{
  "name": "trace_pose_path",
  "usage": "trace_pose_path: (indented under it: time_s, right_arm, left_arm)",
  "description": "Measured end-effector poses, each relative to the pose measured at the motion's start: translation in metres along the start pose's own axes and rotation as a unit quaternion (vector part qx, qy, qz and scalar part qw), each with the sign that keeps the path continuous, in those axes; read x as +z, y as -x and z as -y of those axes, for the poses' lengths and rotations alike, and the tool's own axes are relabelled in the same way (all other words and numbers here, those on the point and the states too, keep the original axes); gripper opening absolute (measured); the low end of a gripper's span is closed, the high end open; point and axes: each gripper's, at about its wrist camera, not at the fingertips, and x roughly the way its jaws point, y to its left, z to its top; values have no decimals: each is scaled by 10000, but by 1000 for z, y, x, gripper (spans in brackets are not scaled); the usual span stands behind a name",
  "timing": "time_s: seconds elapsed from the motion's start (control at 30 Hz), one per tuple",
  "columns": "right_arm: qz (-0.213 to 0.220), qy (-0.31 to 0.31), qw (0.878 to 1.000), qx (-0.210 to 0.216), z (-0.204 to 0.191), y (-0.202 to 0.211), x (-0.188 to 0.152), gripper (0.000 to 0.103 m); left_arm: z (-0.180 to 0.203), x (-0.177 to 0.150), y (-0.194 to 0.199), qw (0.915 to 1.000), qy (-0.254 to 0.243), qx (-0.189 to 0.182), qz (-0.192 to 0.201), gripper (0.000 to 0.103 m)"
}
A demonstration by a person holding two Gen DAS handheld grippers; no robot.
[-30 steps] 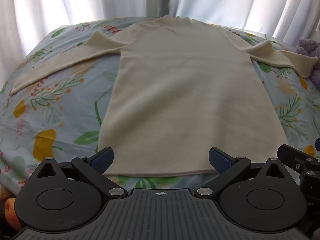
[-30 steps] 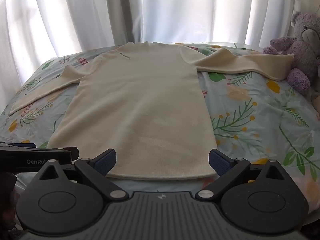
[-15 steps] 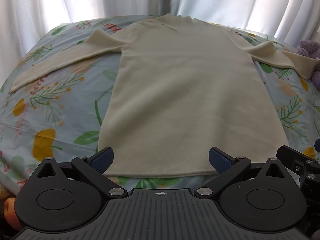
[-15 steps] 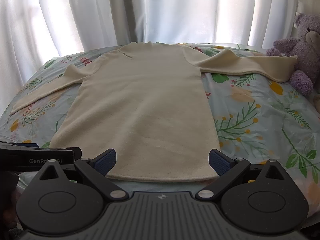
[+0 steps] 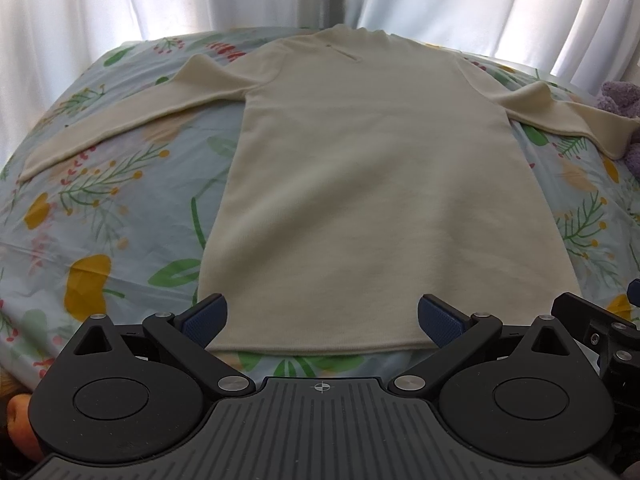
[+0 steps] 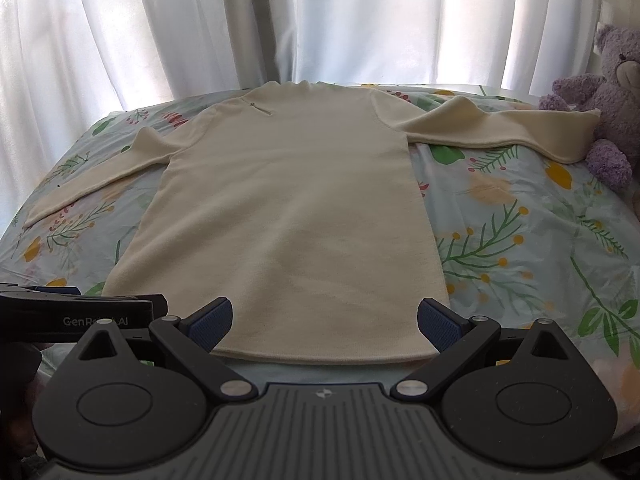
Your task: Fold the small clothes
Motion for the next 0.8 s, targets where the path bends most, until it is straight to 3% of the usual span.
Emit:
trace_pose_path:
  time_s: [0.8]
  right_arm:
    - [0,-52,10000,56,4,3,-1,99]
  left_arm:
    - [0,3,0,9999,23,-66,-85,103]
